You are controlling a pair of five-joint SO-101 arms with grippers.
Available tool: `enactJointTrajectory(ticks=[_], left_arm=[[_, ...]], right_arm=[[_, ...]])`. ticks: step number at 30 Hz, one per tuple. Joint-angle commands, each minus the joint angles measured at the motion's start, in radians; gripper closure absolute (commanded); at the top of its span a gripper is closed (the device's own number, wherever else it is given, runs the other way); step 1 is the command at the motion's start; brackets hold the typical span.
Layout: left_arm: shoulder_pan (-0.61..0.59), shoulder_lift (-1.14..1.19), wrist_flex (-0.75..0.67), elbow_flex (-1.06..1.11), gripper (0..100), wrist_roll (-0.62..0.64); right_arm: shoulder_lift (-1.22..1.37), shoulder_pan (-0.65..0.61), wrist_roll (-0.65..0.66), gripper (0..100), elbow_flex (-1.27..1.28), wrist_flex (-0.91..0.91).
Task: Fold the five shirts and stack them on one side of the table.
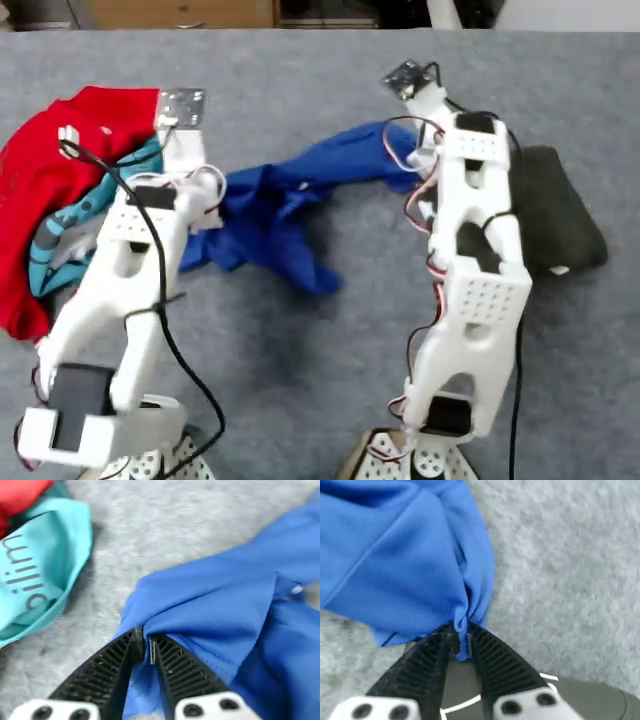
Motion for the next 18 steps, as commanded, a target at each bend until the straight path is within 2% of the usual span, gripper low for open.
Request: enactJointTrajectory(ticks=[1,4,8,11,18], left_arm=[[-0.068,0.059,-0.064,-0.02,98,-0.002],[-0.103,0.12,-0.066,-0.066,96,0.0],[-0.153,0.15,-0.064,-0.103,86,0.066],[-0.172,0.148,-0.063,-0.123,82,0.087],[-0.184,0.148,0.227,-0.354,82,0.083]], right_arm=[[-0.002,-0.01,0.025,99.4,-0.012,0.002],[-0.002,-0.019,0.025,99.4,-0.008,0.002],[-0.001,-0.028,0.025,99.4,-0.007,0.002],[0.025,-0.028,0.025,99.4,-0.018,0.0],[0.044,-0.028,0.043,99.4,-0.033,0.003]])
